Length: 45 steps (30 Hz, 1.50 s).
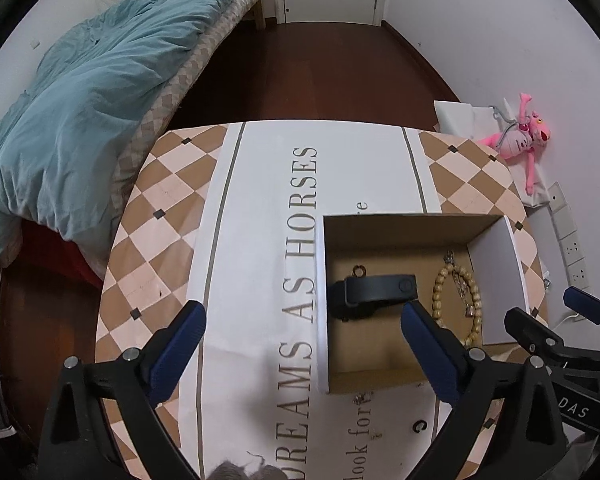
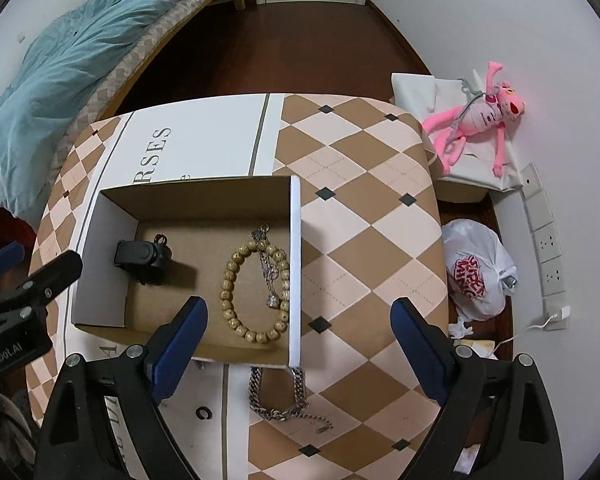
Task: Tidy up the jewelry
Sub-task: 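Move the right tool to the thick silver chain bracelet and grasp it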
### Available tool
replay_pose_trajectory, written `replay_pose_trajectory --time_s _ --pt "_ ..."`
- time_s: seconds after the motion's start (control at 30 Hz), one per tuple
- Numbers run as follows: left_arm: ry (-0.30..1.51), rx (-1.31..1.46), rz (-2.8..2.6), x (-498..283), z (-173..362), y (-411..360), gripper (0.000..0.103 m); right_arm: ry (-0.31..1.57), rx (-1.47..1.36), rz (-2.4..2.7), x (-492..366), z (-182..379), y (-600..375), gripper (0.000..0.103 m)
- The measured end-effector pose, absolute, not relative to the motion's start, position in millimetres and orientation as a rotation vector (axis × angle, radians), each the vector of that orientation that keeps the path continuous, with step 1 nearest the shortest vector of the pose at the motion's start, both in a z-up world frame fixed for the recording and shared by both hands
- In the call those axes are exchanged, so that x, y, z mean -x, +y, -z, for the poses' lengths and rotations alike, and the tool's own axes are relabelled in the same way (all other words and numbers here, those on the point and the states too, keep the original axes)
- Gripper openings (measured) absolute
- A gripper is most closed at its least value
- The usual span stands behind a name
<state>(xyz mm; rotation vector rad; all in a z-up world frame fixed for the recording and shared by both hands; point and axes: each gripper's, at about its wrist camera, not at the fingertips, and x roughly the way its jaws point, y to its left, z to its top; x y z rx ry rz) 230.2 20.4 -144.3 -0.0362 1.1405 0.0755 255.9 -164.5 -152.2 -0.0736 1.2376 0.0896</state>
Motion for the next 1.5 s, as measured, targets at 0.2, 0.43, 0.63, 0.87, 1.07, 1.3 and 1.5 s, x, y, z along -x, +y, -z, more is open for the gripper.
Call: replay_pose_trajectory --time_s 0.2,0.43,0.63,0.87,1.07,1.3,1.5 --pt "1.108 0.030 -0.064 -213 133 15 0.100 1.167 0.084 -0.068 -239 133 -164 0.094" --pt "1.021 -0.015 -0.137 -187 110 15 0.100 1.094 0.064 -0.054 -215 106 -170 0.094" --pt "0.969 -0.025 -0.138 -165 90 13 0.100 1.021 0.031 -0.068 -193 74 -173 0.094" --pt "0.936 -0.023 -0.166 -135 89 13 0.100 0.994 -0.021 -0.059 -159 69 -184 0.094" --pt "1.006 -0.052 -0.193 -116 137 8 0.100 1.117 -0.078 -0.036 -150 138 -203 0.094" --pt "1.098 -0.085 -0.238 -117 194 7 0.099 1.194 -0.088 -0.022 -165 213 -205 0.059" --pt "1.129 -0.087 -0.225 -113 209 3 0.100 1.163 0.028 -0.031 -167 230 -185 0.012"
